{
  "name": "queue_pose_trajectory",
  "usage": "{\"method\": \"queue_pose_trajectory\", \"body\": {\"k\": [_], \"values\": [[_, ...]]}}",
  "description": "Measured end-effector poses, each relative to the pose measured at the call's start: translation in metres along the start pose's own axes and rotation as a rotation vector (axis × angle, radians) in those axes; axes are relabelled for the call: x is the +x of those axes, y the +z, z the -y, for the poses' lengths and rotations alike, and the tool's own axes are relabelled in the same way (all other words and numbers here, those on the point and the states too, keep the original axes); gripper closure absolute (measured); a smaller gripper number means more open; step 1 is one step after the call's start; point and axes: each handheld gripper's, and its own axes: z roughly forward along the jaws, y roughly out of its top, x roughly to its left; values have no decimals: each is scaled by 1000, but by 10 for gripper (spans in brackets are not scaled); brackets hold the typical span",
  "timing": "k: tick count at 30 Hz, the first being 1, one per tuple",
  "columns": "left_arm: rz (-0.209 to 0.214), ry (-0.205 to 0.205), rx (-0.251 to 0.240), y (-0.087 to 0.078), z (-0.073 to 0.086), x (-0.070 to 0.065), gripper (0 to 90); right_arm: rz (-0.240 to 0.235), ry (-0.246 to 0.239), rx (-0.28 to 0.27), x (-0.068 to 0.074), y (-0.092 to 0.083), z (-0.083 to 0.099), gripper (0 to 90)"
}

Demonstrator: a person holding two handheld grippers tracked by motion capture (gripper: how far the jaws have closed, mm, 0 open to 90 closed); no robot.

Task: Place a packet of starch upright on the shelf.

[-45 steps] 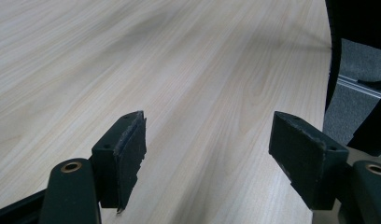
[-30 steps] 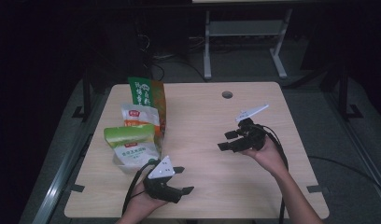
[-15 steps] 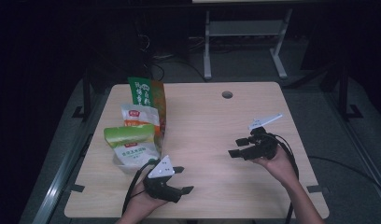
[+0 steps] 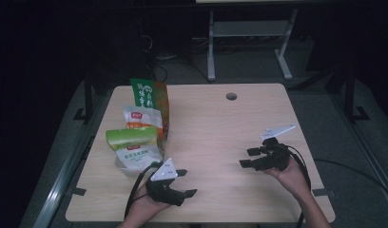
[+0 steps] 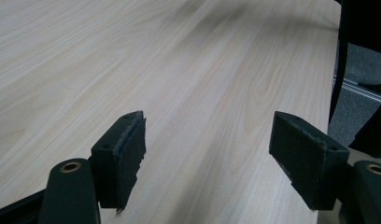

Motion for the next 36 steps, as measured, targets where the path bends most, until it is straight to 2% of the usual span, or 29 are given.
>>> {"method": "queue_pose_trajectory", "body": {"k": [16,24,36], "values": [[2,0,2,0,1,1,267,19,28,-9,0,-10,30,320],[6,-1,5,1,1,1,267,28,50,-17,6,-15,48,313],[12,-10,12,5,4,1,256,36,38,-45,16,-16,62,289]]}}
